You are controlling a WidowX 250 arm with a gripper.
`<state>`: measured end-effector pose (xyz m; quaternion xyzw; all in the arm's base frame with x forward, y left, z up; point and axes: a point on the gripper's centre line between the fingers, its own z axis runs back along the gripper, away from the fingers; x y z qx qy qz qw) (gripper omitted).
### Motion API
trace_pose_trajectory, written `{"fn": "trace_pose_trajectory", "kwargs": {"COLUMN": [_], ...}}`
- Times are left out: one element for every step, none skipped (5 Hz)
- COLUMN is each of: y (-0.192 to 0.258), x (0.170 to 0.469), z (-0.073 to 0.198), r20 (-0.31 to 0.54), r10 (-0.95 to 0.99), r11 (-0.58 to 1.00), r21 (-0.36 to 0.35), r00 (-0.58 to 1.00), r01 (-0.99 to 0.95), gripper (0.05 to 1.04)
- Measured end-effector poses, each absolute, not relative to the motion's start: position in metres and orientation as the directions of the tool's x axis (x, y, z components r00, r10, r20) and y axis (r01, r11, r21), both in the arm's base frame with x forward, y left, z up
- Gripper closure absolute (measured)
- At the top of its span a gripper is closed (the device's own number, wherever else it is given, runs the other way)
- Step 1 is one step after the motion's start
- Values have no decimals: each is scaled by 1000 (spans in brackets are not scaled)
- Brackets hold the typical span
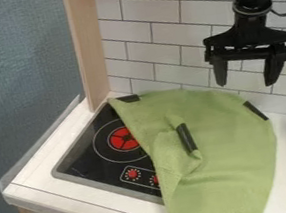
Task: Fold the cloth from top right to bottom left
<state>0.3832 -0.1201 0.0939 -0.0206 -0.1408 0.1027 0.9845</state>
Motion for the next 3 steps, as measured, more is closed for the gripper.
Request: {"fn": "trace_pose_trajectory", "kwargs": {"y": [-120, -126, -129], "x": [380, 385, 397], "z": [80, 54, 37], "r20": [240, 179, 170], "r10": [207, 208, 212], "r11": [978, 978, 977], "r21": [-56, -43, -27], "r00": [948, 962, 962], "r01": [-199, -204, -211], "gripper": [84, 84, 84]}}
